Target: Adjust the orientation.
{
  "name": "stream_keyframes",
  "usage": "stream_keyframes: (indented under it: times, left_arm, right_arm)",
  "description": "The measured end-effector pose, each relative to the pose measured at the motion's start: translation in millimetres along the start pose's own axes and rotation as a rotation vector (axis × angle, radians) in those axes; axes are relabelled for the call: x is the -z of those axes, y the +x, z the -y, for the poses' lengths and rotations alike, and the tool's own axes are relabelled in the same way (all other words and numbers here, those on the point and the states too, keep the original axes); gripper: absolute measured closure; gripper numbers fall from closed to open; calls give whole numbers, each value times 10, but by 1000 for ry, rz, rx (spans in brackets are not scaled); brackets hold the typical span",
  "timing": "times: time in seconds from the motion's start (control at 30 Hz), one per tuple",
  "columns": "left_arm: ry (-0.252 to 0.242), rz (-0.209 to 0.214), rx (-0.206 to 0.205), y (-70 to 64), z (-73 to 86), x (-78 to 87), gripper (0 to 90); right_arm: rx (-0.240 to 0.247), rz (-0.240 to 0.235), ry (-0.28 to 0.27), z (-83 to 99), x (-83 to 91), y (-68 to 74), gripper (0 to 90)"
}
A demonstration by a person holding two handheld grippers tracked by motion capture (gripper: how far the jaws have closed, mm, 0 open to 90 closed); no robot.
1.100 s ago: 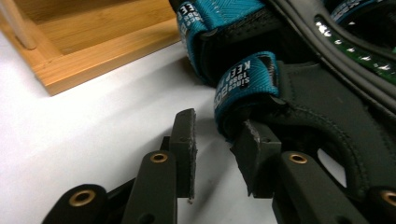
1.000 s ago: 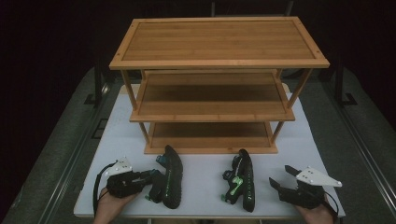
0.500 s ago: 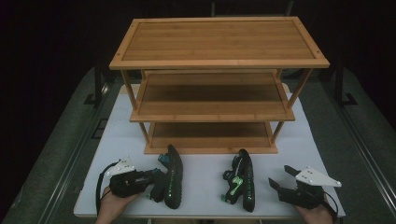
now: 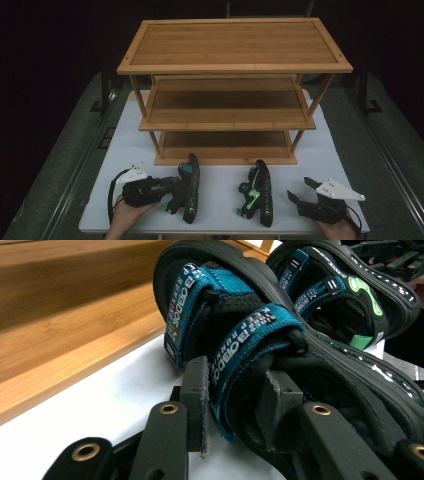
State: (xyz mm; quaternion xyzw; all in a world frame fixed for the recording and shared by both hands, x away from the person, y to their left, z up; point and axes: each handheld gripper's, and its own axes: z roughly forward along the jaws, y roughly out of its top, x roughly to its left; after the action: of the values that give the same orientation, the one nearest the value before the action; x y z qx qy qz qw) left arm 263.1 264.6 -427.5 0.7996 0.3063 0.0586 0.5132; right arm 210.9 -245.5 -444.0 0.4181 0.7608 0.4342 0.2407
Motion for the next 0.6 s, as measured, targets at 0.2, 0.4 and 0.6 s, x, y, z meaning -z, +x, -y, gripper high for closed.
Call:
stream_keyframes:
  times: [0.2,0.4,0.6]
  left_arm:
    - [-16,22,1,-30,-62,-81,646]
    - [-30,43,16,-60,-106,-165,635]
    - [-32,52,23,-133,-172,-278,644]
  right_arm:
    - [3,2,-4,-1,8,5,253]
    - [5,0,-3,-5,10,12,253]
    - [8,0,-6,-7,13,15,253]
